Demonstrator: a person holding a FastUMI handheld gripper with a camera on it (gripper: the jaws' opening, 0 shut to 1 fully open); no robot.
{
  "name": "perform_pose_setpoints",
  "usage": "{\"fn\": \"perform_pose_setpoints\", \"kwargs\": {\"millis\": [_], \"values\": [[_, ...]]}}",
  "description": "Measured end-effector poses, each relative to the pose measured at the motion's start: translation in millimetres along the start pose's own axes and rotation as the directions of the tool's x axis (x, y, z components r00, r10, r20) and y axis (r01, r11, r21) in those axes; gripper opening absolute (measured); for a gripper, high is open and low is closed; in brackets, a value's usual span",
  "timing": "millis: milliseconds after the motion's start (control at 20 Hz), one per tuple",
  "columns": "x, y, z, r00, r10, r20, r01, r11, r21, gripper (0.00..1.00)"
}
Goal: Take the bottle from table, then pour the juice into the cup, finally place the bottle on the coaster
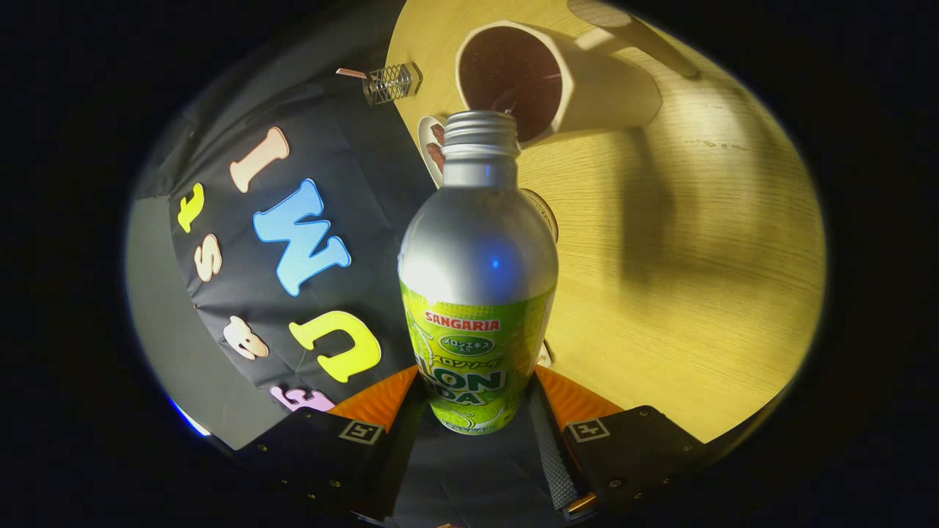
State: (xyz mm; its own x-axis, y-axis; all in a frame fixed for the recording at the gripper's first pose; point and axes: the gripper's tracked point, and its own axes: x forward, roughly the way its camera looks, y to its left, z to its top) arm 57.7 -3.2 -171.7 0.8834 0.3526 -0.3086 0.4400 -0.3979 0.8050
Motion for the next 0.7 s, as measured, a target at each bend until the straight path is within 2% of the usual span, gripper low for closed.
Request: {"fn": "perform_pose_setpoints", "kwargs": {"millis": [700], "values": [[-3, 22, 0, 1.000, 0.002, -0.015, -0.001, 0.993, 0.117, 0.76]]}}
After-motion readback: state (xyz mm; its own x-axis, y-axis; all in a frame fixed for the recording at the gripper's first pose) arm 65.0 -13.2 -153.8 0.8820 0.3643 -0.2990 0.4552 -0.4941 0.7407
